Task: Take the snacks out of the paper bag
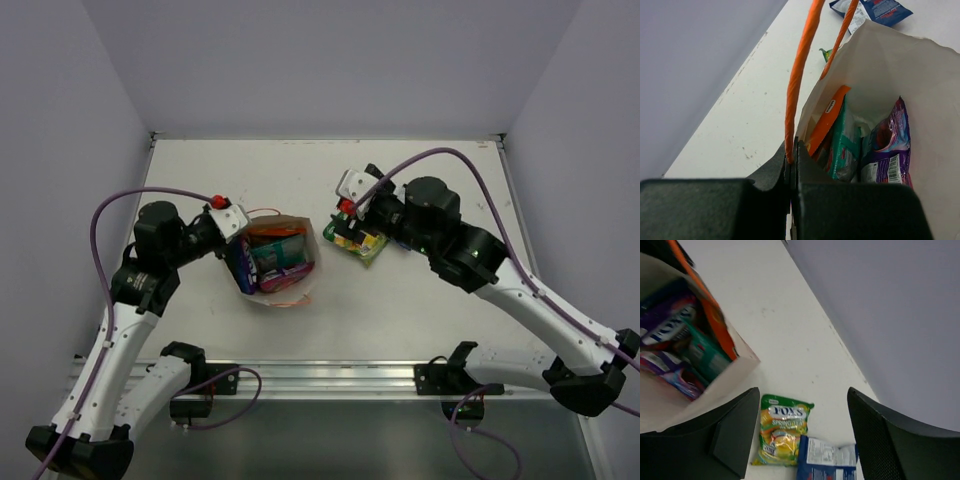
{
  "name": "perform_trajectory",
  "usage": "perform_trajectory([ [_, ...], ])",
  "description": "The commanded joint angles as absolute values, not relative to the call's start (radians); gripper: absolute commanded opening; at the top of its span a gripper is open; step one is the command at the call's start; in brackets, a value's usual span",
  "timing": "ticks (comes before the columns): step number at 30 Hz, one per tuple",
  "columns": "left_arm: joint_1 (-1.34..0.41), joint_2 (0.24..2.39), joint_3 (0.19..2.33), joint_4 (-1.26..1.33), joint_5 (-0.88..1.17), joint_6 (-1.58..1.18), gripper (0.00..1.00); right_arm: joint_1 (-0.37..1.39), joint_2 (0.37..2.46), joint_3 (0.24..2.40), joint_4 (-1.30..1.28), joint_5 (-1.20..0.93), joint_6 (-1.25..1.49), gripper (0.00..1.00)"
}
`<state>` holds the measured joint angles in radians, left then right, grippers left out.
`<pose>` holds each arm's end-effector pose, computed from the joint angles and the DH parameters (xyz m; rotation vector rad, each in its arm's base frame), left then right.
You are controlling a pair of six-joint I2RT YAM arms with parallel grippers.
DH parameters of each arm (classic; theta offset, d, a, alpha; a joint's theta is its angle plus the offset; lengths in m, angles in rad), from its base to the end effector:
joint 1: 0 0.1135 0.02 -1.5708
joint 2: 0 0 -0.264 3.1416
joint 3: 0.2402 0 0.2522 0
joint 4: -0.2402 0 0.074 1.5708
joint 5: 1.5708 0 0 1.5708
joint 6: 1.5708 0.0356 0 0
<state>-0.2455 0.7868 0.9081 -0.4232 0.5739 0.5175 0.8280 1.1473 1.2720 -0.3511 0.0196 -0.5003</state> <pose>0.1589 -0.0597 0.3587 1.0302 1.5209 -0.3457 0.1722 0.1865 0.4196 -1.0998 1.4279 0.2165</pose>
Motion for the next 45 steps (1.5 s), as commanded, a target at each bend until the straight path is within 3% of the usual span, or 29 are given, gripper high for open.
perform_trajectory([
  [1,-0.255,0.769,0.902,-0.416,0.594,0.541,0.00,0.934,1.152,1.347,-0.503,-0.101,-0.514,0.74],
  [5,-0.255,0.767,0.902,-0.433,0.598,0.551,0.00,1.078,1.224,1.402,-0.572,-0.136,-0.548,0.72],
  [14,-0.261,0.744,0.908,-0.453,0.629,0.564,0.00,1.175,1.479,1.476,-0.680,-0.083,-0.606,0.66],
  [39,-0.276,0.707,0.877,-0.442,0.606,0.580,0.00,1.146,1.680,1.382,-0.624,0.043,-0.600,0.64],
  [45,-0.276,0.719,0.879,-0.439,0.604,0.580,0.00,1.123,1.726,1.385,-0.604,0.044,-0.617,0.57],
])
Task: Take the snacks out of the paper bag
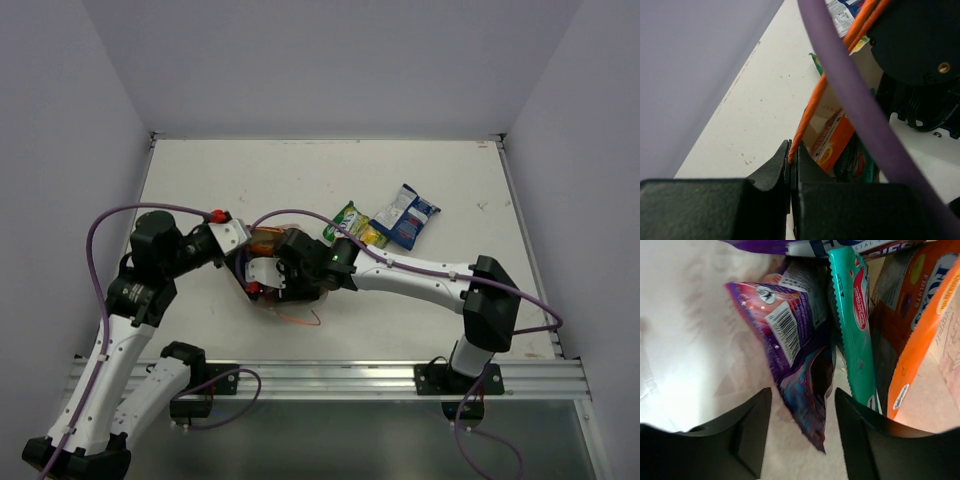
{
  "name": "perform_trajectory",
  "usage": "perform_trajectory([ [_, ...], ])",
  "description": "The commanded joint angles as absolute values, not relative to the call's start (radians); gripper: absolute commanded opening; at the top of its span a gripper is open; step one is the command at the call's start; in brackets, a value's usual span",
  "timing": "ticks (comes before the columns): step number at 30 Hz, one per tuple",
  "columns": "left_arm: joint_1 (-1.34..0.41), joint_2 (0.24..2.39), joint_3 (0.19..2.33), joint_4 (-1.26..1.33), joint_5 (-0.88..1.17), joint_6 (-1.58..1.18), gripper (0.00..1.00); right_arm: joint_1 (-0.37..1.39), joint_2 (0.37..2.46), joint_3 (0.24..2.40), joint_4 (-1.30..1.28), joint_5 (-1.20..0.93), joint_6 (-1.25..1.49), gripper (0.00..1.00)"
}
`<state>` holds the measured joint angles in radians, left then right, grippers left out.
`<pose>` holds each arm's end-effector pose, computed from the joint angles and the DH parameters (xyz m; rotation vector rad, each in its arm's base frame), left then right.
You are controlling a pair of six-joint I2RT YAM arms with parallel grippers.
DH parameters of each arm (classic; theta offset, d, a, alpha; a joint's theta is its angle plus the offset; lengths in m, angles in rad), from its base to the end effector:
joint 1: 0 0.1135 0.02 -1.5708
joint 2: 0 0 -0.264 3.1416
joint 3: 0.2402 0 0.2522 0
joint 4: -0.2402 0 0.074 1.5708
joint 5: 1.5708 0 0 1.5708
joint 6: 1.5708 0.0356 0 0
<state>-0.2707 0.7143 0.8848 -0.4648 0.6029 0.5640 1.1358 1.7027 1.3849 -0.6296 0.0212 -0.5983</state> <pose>0.1398 -0.0597 0.3572 1.0966 1.4605 -0.3545 0.1567 0.3354 0.2667 -1.9222 1.6428 0.1905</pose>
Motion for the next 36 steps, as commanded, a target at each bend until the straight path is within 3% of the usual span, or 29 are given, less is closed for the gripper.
perform_trajectory([
  [1,-0.276,0.719,0.882,-0.439,0.601,0.580,0.00,1.120,1.736,1.385,-0.604,0.040,-0.618,0.55],
  [7,-0.276,0.726,0.884,-0.439,0.598,0.580,0.00,1.111,1.752,1.381,-0.597,0.026,-0.620,0.38],
  [8,-0.276,0.727,0.884,-0.439,0.598,0.580,0.00,1.111,1.747,1.381,-0.597,0.034,-0.620,0.31],
  [9,-0.276,0.729,0.884,-0.439,0.598,0.580,0.00,1.112,1.741,1.381,-0.598,0.037,-0.620,0.15],
  [10,-0.276,0.730,0.884,-0.439,0.598,0.580,0.00,1.111,1.733,1.387,-0.601,0.038,-0.620,0.07],
  [12,-0.278,0.732,0.884,-0.437,0.595,0.578,0.00,1.112,1.694,1.397,-0.620,0.016,-0.617,0.00],
  [23,-0.279,0.746,0.868,-0.425,0.557,0.574,0.00,1.120,1.411,1.560,-0.695,-0.138,-0.620,0.00],
  [30,-0.279,0.752,0.870,-0.425,0.541,0.571,0.00,1.100,1.204,1.611,-0.588,-0.155,-0.595,0.00],
  [36,-0.279,0.755,0.873,-0.423,0.528,0.568,0.00,0.873,1.092,1.657,-0.505,-0.117,-0.506,0.00],
])
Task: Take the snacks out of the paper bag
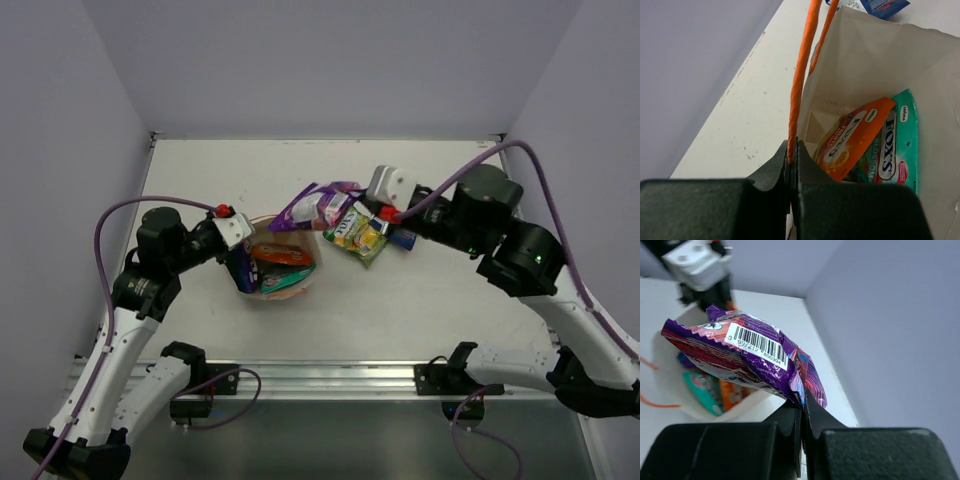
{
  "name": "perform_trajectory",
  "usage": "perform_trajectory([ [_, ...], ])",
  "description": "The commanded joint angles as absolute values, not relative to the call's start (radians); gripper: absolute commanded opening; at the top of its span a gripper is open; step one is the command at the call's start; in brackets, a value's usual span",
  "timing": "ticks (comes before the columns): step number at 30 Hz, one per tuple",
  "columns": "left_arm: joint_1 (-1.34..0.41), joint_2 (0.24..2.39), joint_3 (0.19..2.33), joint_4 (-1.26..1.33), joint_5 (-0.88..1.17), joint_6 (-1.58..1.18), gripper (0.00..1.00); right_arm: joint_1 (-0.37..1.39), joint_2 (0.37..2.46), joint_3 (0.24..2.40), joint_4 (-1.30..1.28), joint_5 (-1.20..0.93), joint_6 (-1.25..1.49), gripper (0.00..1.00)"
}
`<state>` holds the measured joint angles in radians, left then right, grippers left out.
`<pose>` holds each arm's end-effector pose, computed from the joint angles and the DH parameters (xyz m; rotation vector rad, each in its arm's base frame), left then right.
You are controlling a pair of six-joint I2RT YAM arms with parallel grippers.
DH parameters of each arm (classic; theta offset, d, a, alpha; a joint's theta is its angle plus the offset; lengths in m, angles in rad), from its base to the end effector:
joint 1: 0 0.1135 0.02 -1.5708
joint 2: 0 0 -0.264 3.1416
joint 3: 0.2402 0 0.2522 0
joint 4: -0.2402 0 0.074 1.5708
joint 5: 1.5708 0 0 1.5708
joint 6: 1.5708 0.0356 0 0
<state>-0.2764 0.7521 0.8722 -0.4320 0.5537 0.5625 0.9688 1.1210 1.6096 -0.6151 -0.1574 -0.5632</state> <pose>0.1512 -0.0623 0.3508 1.0784 1.4993 -0.3209 0.1096 0.1694 0.5054 -1.2716 1.1505 0.4357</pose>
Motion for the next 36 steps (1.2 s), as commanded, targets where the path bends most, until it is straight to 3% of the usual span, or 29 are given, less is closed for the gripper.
perform_trajectory([
  [1,-0.279,0.755,0.873,-0.425,0.528,0.566,0.00,0.846,1.086,1.657,-0.505,-0.100,-0.506,0.00],
  [7,-0.279,0.747,0.879,-0.420,0.509,0.565,0.00,0.536,1.077,1.556,-0.430,0.017,-0.489,0.00],
  [12,-0.279,0.755,0.893,-0.417,0.506,0.540,0.00,0.241,1.227,1.418,-0.286,0.125,-0.434,0.00],
  [20,-0.281,0.749,0.908,-0.417,0.498,0.528,0.00,0.034,1.589,1.321,0.029,0.586,-0.275,0.00],
  [24,-0.281,0.742,0.896,-0.408,0.511,0.531,0.00,0.026,1.744,1.304,-0.003,0.595,-0.233,0.00],
  [25,-0.279,0.744,0.896,-0.407,0.509,0.532,0.00,0.026,1.764,1.307,-0.055,0.586,-0.156,0.03],
  [26,-0.281,0.745,0.896,-0.407,0.509,0.535,0.00,0.028,1.785,1.302,-0.086,0.565,-0.120,0.12],
  [27,-0.281,0.746,0.896,-0.408,0.509,0.535,0.00,0.029,1.787,1.283,-0.125,0.530,-0.060,0.36],
  [31,-0.279,0.741,0.897,-0.414,0.509,0.541,0.00,0.077,1.700,1.220,-0.199,0.465,-0.008,0.74],
  [36,-0.281,0.747,0.910,-0.422,0.506,0.546,0.00,0.248,1.438,1.148,-0.222,0.252,-0.148,0.77],
])
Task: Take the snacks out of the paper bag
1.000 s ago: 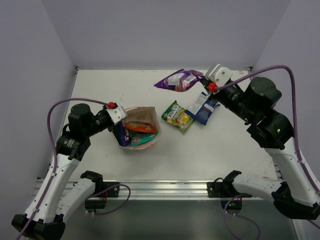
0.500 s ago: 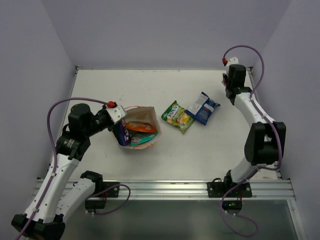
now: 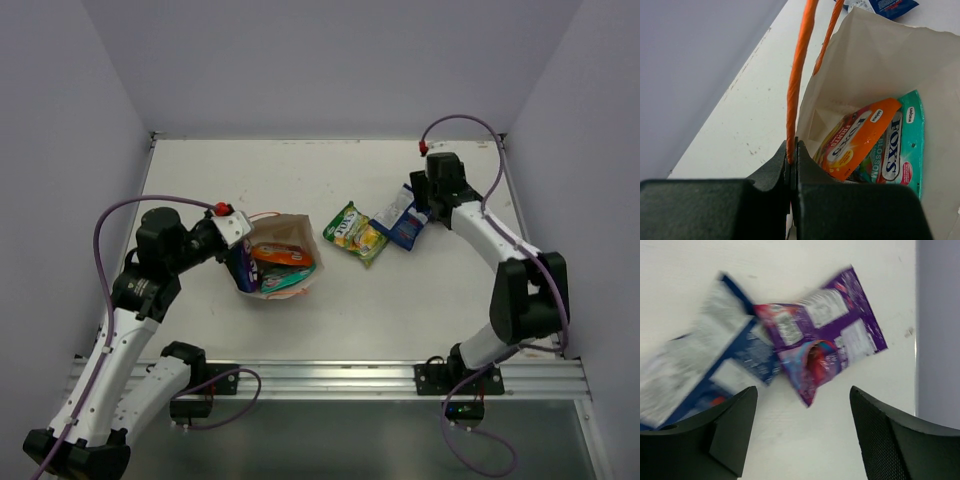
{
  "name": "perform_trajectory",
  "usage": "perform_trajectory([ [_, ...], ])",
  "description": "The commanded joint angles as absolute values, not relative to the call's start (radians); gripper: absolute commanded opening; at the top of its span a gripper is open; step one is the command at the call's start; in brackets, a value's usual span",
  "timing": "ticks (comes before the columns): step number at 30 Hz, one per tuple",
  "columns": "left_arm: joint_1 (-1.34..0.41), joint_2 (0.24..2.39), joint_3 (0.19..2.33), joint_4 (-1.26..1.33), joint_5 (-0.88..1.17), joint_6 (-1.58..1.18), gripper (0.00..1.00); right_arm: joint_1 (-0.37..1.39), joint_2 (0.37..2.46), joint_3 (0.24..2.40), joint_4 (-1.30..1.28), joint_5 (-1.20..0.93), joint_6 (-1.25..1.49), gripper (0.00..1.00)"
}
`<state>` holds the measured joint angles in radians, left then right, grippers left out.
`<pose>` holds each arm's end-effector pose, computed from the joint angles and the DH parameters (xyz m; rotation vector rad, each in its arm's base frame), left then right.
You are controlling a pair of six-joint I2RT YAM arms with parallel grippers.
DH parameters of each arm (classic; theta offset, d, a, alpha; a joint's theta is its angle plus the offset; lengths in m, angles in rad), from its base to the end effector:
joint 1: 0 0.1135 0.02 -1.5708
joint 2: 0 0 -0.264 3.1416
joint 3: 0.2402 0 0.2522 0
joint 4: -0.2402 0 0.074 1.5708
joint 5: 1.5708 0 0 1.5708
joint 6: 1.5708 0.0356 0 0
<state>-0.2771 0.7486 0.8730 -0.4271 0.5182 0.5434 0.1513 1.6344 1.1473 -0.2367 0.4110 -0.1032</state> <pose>0.1513 -0.0614 0.3518 1.0449 1.5183 -0.2987 0.3593 0.0404 0.2447 -0.0758 2.2594 -0.4446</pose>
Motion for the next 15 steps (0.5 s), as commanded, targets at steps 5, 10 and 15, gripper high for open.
perform_trajectory([
  [5,-0.281,0.746,0.916,-0.443,0.492,0.558,0.00,0.510,1.227,1.213,-0.345,-0.003,-0.276,0.78],
  [10,-0.282,0.742,0.948,-0.471,0.472,0.580,0.00,0.832,1.190,1.318,-0.417,-0.094,-0.422,0.77],
  [15,-0.282,0.742,0.979,-0.495,0.471,0.592,0.00,1.040,1.232,1.374,-0.462,-0.190,-0.494,0.72],
])
